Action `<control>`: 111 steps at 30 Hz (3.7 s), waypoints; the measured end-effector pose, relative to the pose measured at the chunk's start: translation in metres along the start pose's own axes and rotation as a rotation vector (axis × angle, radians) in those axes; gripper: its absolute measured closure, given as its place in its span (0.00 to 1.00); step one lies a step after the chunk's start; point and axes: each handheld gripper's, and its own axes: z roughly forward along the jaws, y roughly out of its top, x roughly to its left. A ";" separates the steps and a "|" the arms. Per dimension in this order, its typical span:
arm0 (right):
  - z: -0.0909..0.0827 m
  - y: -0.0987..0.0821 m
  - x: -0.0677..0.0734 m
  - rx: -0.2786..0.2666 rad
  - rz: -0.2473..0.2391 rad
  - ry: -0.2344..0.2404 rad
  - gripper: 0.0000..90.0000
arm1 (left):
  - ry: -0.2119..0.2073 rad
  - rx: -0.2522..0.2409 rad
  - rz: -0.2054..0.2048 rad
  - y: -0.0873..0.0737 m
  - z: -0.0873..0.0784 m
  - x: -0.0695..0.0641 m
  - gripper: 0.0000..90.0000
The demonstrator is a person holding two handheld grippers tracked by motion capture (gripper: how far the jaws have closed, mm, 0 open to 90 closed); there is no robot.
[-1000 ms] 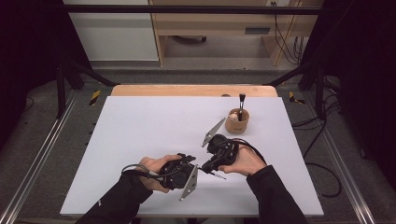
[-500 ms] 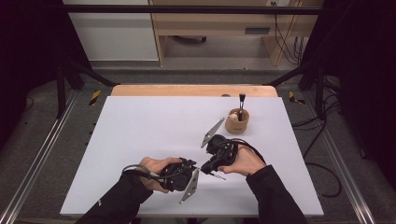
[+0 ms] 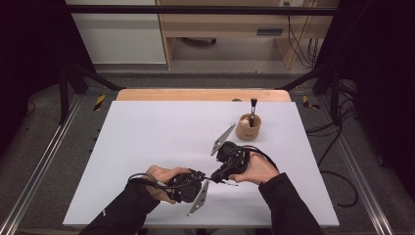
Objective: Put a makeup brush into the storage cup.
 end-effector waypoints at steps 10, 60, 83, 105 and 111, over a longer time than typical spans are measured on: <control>-0.003 -0.001 0.001 -0.021 -0.009 -0.015 0.92 | 0.001 -0.003 -0.040 -0.002 -0.002 0.001 0.94; -0.042 -0.057 0.001 -0.677 0.196 -0.371 0.16 | 0.043 -0.141 -0.778 -0.054 0.002 0.000 0.94; -0.015 -0.054 0.000 -0.779 0.297 -0.365 0.15 | 0.106 -0.210 -1.035 -0.062 0.003 -0.010 0.94; -0.004 -0.038 0.004 -0.871 0.334 -0.353 0.15 | 0.167 -0.237 -1.167 -0.063 -0.001 -0.007 0.94; 0.002 -0.034 0.004 -0.882 0.343 -0.338 0.16 | 0.180 -0.244 -1.193 -0.061 -0.001 -0.004 0.94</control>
